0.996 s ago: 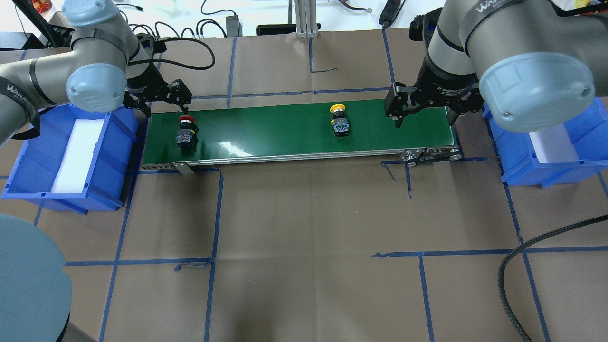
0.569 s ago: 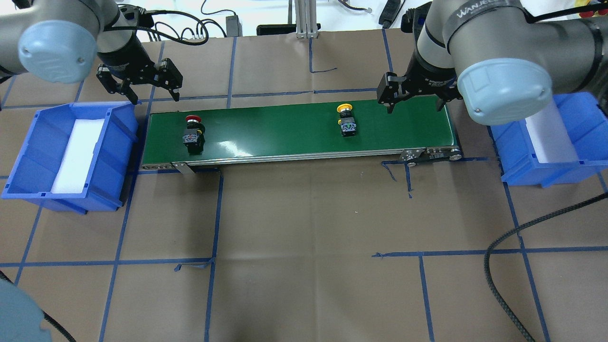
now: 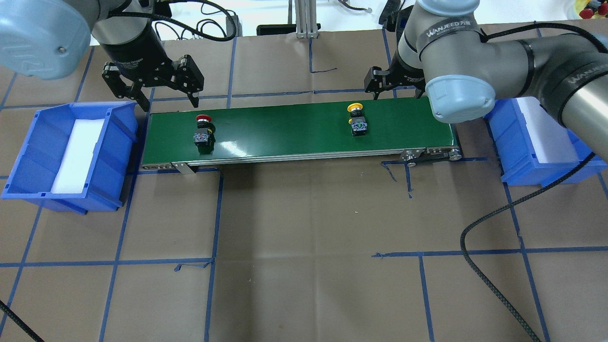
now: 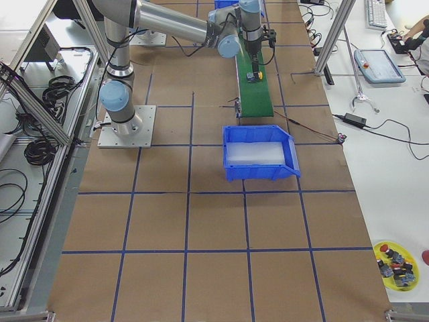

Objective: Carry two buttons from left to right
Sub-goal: 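Grasp the yellow button on the belt with the right gripper while the left gripper rises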

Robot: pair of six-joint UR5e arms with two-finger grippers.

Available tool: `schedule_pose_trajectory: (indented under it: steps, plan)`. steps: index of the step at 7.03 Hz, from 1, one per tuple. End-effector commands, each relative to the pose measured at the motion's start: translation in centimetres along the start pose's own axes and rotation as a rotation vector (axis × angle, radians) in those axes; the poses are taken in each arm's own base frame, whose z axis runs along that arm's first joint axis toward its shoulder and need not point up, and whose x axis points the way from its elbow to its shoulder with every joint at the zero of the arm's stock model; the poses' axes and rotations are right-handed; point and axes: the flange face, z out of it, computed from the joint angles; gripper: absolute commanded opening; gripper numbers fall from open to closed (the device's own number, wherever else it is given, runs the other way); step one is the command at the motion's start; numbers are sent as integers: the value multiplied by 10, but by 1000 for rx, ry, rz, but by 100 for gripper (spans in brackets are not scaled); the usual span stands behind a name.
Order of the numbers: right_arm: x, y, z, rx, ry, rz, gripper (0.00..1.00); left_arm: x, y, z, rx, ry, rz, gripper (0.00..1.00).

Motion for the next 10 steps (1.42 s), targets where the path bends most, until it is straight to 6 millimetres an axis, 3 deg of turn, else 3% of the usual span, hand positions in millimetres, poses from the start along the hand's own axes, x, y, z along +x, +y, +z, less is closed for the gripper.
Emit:
schedule_pose_trajectory:
  steps: [1, 3, 6, 10]
  plan:
    - [-11, -6, 20, 10, -100, -2, 100, 6, 24, -10, 14, 7, 12, 100]
    - [-10, -1, 48, -46, -95, 6, 100, -4, 39, -2, 11, 2, -2, 100]
    - [4, 12, 84, -98, 28, 2, 99, -22, 35, -5, 16, 11, -40, 100]
    - [7, 13, 106, -130, 50, 6, 99, -22, 32, -4, 14, 12, -42, 100]
